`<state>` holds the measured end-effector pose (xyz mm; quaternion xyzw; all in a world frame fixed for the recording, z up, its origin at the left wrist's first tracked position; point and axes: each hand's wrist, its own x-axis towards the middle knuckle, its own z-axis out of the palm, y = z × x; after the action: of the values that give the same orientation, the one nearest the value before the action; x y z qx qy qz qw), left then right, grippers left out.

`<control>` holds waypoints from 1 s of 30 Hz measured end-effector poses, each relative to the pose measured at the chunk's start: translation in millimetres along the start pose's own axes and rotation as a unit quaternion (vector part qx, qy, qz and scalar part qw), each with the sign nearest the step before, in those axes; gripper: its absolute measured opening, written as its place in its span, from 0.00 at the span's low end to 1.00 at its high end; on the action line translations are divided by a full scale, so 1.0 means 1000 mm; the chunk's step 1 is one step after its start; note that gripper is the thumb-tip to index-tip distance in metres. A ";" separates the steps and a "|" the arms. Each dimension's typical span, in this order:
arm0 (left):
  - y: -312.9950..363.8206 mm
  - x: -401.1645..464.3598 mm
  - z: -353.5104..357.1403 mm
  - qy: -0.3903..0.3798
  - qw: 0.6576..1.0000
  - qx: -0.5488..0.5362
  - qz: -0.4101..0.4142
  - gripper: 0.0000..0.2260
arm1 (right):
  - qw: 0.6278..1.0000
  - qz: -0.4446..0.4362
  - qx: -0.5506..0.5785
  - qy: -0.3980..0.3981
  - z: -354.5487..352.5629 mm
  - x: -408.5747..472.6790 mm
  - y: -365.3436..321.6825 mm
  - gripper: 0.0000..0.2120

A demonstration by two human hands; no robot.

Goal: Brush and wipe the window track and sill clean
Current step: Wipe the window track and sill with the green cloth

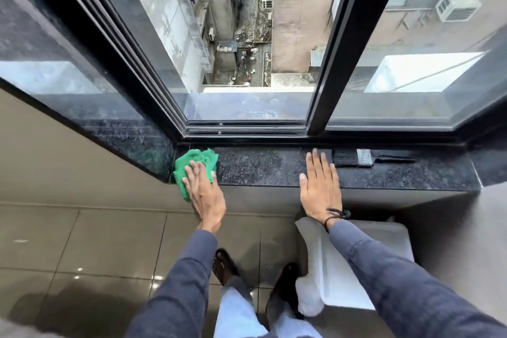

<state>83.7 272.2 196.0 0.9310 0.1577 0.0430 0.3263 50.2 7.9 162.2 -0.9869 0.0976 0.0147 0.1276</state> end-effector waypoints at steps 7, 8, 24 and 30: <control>0.067 -0.076 0.075 -0.138 0.957 0.040 0.250 0.24 | 1.000 -0.012 -0.012 0.001 0.001 0.001 0.005 0.30; 0.064 -0.071 0.073 -0.141 0.950 0.053 0.273 0.24 | 1.000 -0.012 -0.014 0.003 0.001 0.001 0.006 0.30; -0.038 -0.013 -0.003 -0.025 0.996 0.054 0.067 0.23 | 1.000 -0.006 0.007 -0.002 -0.004 0.000 0.002 0.30; -0.010 0.022 0.005 -0.027 0.994 0.085 0.064 0.22 | 1.000 -0.003 0.014 -0.001 -0.003 -0.001 0.000 0.30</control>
<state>103.3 283.4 185.5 0.9644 0.0916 0.0250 0.2468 49.1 7.1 165.1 -0.9853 0.0949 0.0140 0.1415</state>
